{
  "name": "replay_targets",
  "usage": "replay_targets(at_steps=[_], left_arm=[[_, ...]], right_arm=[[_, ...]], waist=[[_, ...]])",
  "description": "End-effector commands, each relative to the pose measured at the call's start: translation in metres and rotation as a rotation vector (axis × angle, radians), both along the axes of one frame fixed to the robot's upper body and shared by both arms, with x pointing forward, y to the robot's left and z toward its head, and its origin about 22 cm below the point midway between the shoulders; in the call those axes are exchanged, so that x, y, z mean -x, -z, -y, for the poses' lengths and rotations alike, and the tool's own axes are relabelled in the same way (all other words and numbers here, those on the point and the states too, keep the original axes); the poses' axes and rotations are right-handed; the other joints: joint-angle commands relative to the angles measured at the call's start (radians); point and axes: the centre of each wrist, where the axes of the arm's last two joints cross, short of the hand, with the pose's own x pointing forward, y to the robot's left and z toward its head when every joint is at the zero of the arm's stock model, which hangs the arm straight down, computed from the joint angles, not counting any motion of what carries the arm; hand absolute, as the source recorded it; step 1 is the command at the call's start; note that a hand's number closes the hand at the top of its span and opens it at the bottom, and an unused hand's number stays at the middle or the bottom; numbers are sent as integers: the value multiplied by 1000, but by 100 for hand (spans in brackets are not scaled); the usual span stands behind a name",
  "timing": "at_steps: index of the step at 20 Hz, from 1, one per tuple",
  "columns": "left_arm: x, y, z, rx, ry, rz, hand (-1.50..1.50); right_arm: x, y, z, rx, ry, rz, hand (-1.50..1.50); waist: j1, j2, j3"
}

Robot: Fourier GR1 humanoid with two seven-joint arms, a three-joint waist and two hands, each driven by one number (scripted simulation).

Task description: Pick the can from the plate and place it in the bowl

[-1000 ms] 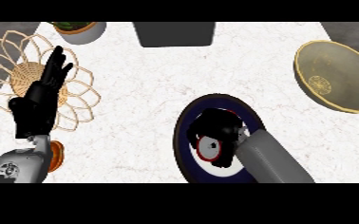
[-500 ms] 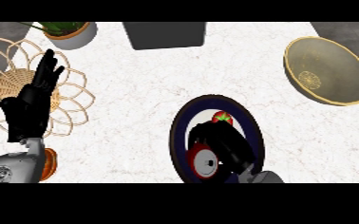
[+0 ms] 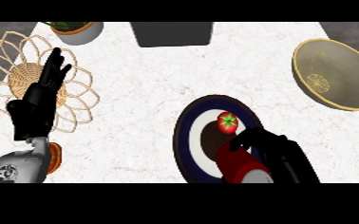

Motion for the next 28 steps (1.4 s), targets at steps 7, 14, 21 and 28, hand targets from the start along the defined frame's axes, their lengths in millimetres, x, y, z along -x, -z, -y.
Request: replay_targets(at_steps=[7,14,21,28], left_arm=[[-14,-9,15,-1,10,-20,0],[-11,3,-3,7,19,6,0],[-20,-18,15,16,32,-7,0],[-13,-16,22,12,67,-2,0]], right_arm=[[-19,-23,73,-117,259,77,150],[-80,-18,157,-156,402,195,150],[-113,0,227,-71,453,235,150],[-149,30,267,186,565,272,150]], waist=[[39,12,0],[48,16,0],[47,15,0],[79,22,2]])
